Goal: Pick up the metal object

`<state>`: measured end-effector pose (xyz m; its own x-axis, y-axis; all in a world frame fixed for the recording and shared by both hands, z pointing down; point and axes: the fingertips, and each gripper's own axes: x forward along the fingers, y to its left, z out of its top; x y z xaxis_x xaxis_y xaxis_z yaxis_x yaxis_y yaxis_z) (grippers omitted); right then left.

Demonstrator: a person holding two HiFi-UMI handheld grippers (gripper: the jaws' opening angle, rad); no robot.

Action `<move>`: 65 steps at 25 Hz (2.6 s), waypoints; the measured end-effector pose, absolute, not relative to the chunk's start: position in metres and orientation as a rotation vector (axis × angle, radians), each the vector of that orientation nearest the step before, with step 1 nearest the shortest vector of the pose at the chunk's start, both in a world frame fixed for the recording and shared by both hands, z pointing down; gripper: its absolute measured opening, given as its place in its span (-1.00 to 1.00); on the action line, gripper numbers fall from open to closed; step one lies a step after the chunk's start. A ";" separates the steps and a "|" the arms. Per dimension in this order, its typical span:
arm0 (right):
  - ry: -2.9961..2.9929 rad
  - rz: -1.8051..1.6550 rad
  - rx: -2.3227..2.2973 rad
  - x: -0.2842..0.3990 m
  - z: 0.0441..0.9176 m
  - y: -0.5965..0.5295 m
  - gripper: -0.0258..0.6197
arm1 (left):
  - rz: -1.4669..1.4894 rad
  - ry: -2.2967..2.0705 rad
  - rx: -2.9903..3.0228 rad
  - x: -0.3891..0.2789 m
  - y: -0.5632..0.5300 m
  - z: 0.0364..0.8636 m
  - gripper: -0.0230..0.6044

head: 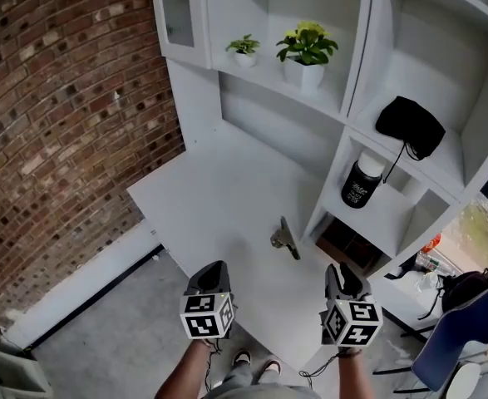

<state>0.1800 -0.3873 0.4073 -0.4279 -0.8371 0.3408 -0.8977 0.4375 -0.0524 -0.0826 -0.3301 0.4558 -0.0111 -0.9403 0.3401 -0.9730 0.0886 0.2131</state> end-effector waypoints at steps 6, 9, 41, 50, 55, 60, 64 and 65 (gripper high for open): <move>-2.472 0.315 1.398 0.149 0.413 -0.399 -0.59 | 0.102 -2.068 1.760 -0.115 -0.301 0.463 -0.89; -2.486 0.303 1.350 0.135 0.417 -0.404 -0.59 | 0.095 -2.105 1.712 -0.128 -0.289 0.466 -0.89; -2.225 0.006 1.015 0.034 0.579 -0.486 -0.56 | 0.024 -2.119 1.335 -0.213 -0.263 0.627 -0.89; -2.131 -0.068 1.041 0.022 0.607 -0.515 -0.56 | 0.033 -2.110 1.268 -0.231 -0.256 0.661 -0.89; -2.088 -0.112 1.054 0.018 0.612 -0.524 -0.57 | 0.037 -2.111 1.256 -0.241 -0.256 0.665 -0.89; -2.039 -0.164 1.073 0.018 0.617 -0.533 -0.57 | 0.037 -2.108 1.243 -0.249 -0.257 0.671 -0.89; -2.007 -0.175 1.072 0.018 0.623 -0.536 -0.57 | 0.040 -2.098 1.242 -0.250 -0.259 0.675 -0.89; -1.996 -0.181 1.075 0.020 0.625 -0.537 -0.57 | 0.040 -2.096 1.242 -0.250 -0.260 0.676 -0.89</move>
